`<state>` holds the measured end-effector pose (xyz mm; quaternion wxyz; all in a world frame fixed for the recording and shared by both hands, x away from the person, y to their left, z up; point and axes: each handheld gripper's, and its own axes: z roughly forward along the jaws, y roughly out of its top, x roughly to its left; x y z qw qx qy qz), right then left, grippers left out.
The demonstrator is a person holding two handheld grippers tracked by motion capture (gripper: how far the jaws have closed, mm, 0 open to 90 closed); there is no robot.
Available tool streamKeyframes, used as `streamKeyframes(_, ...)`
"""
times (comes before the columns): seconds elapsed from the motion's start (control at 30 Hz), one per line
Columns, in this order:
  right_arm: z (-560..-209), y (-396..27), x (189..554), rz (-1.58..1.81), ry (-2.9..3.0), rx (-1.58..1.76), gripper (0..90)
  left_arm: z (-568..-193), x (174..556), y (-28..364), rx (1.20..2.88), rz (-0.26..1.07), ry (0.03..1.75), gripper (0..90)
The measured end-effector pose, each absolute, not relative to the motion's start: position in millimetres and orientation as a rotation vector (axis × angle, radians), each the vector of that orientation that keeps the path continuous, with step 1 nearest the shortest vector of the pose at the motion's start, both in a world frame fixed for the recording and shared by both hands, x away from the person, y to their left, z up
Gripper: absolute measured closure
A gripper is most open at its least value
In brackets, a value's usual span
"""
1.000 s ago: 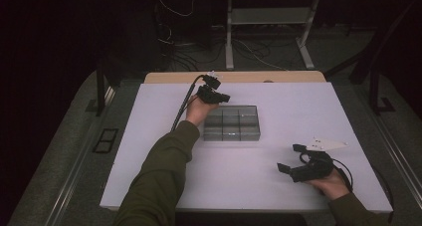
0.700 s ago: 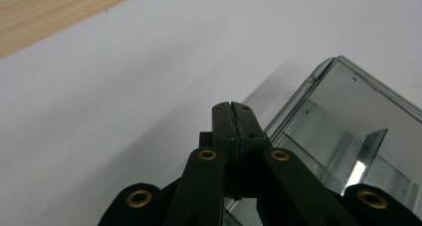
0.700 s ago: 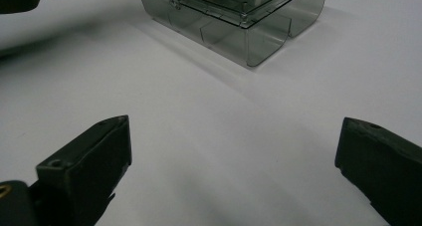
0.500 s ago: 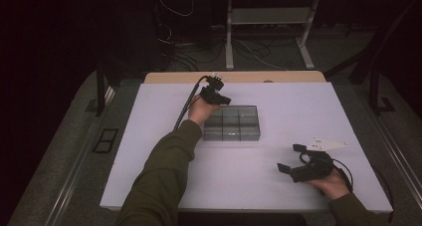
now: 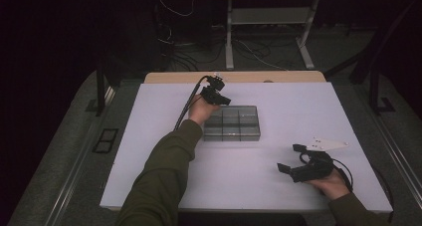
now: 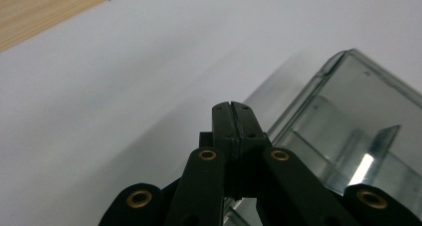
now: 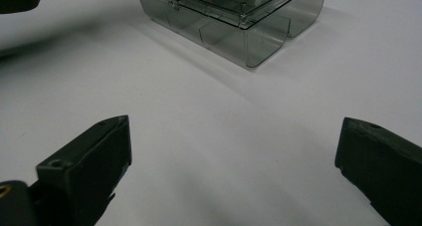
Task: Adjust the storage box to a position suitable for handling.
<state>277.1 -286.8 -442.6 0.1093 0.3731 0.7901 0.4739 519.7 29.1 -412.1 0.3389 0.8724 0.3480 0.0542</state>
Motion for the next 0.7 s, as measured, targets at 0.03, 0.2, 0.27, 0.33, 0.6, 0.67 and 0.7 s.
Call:
streamKeyframes(0.03,-442.5,-286.9,277.1,1.394,2.323,1.097,1.1,-413.7,519.8,28.3,2.271,0.127,0.901,89.1)
streamKeyframes(0.2,-442.2,-287.4,277.0,1.398,2.322,1.100,1.1,-414.0,516.2,24.0,2.302,0.111,0.888,89.1)
streamKeyframes(0.27,-442.2,-287.4,277.0,1.399,2.321,1.100,1.1,-413.4,514.7,23.3,2.301,0.110,0.882,89.1)
streamKeyframes(0.33,-442.2,-287.3,276.9,1.398,2.322,1.098,1.2,-412.1,513.5,23.6,2.320,0.104,0.868,89.1)
streamKeyframes(0.6,-442.2,-287.0,276.9,1.397,2.321,1.097,1.1,-410.7,504.6,20.5,2.316,0.081,0.827,89.1)
streamKeyframes(0.67,-442.2,-287.0,276.9,1.397,2.321,1.097,1.1,-411.2,501.5,20.1,2.309,0.065,0.832,89.1)
streamKeyframes(0.7,-442.3,-286.9,276.9,1.396,2.321,1.097,1.1,-410.4,500.9,21.4,2.337,0.056,0.812,89.1)
